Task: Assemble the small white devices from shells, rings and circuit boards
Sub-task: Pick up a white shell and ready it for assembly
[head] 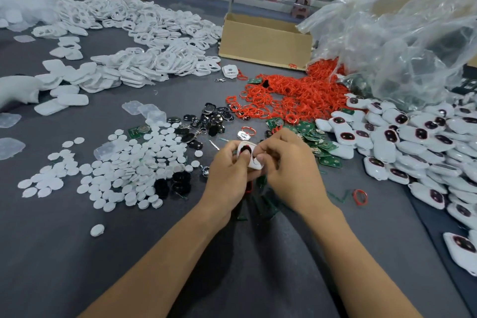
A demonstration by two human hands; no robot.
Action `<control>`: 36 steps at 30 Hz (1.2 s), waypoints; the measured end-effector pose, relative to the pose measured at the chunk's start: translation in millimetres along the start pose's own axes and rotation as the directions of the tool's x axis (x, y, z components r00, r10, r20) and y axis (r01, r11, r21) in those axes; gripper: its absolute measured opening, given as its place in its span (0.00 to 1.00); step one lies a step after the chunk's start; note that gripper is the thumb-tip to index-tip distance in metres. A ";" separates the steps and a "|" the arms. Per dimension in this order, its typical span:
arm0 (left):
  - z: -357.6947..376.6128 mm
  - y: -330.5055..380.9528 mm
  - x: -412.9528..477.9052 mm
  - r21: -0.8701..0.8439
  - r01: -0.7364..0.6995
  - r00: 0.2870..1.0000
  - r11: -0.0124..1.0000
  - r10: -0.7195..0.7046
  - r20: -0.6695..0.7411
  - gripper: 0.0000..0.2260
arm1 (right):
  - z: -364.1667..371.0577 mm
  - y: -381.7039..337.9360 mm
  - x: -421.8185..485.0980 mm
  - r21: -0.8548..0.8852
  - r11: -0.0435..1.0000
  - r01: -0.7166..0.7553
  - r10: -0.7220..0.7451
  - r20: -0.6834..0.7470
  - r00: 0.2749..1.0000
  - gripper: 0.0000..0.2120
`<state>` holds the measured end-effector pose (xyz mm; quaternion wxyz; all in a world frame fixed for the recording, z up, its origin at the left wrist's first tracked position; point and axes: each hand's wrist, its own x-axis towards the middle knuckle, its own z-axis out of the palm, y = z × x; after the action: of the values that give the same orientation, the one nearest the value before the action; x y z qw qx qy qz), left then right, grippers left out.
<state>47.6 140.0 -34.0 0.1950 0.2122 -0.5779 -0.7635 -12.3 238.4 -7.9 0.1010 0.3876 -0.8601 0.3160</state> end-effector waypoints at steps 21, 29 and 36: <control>-2.1 8.9 -4.8 -0.082 0.028 0.999 0.996 -0.026 0.028 0.12 | 13.9 -4.9 -3.7 0.040 0.998 -0.057 0.063 -0.168 0.984 0.03; -1.9 7.6 -2.9 -0.073 0.030 1.000 0.997 -0.030 -0.006 0.12 | 12.5 -2.9 -2.5 0.278 0.946 -0.169 0.209 -0.122 0.970 0.03; -3.1 4.8 -2.4 -0.037 0.000 1.000 0.999 0.001 0.019 0.10 | 10.4 2.2 -0.4 0.461 0.826 -0.325 0.327 0.078 0.942 0.13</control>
<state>51.5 137.6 -29.8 0.1936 0.2011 -0.5655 -0.7761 -13.0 233.3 -17.2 -0.0486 0.2473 -0.8116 0.5270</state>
